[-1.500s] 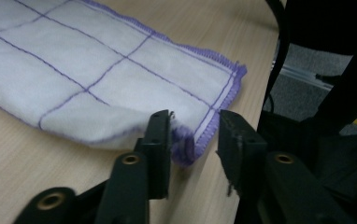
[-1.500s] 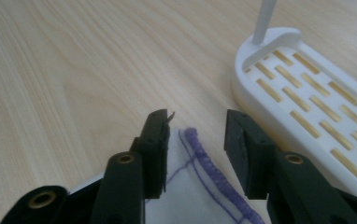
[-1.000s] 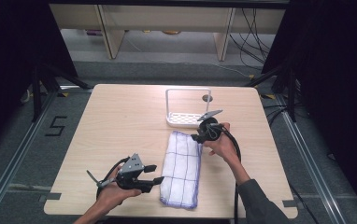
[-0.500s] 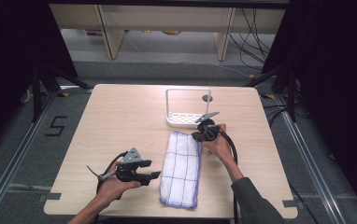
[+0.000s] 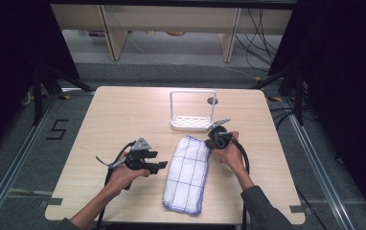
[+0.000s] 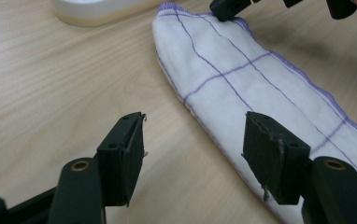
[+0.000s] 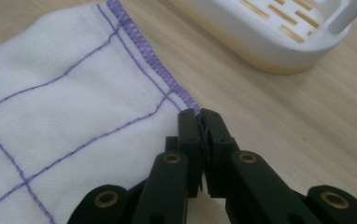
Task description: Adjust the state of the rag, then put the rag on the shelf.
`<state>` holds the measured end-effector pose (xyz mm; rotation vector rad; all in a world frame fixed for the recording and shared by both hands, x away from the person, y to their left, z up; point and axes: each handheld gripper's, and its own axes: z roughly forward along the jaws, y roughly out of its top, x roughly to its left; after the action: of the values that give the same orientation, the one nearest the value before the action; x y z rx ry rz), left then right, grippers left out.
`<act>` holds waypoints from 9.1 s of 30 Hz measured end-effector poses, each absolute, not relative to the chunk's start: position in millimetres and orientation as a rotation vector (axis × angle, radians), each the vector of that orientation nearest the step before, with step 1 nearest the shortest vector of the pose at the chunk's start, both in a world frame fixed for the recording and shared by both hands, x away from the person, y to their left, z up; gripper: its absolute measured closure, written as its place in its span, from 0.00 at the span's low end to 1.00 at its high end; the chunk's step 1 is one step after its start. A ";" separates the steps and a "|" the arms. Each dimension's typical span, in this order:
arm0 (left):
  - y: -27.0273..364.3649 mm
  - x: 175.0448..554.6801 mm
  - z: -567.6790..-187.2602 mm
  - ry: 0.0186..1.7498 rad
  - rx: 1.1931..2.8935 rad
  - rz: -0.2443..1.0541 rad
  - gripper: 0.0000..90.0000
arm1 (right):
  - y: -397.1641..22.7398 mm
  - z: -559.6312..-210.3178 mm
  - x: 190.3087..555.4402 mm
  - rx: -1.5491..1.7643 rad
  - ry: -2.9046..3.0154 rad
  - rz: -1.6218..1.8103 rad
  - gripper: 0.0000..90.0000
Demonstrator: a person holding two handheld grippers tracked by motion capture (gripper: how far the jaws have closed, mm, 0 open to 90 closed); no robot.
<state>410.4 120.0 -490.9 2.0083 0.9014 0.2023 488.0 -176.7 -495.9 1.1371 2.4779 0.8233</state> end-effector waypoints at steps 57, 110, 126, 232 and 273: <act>58.5 491.0 -504.1 0.824 2.052 0.233 0.94 | -177.6 -496.3 487.7 1.196 2.451 1.024 0.94; 77.0 445.2 -304.7 0.633 1.945 0.469 0.94 | -174.2 -309.2 447.2 0.884 2.226 1.281 0.94; 76.4 499.5 -256.4 0.681 1.863 0.567 0.94 | -174.3 -250.9 503.8 0.943 2.112 1.313 0.94; 120.2 547.3 -325.3 0.968 1.870 0.350 0.41 | -198.9 -310.9 564.7 1.227 2.134 1.123 0.48; 126.5 471.4 -361.2 0.861 1.899 0.259 0.28 | -199.2 -327.8 499.9 1.124 2.182 1.221 0.37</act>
<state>471.4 126.5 -361.2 1.8987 0.8608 0.2586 499.9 -199.2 -327.8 1.1245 2.1821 1.2208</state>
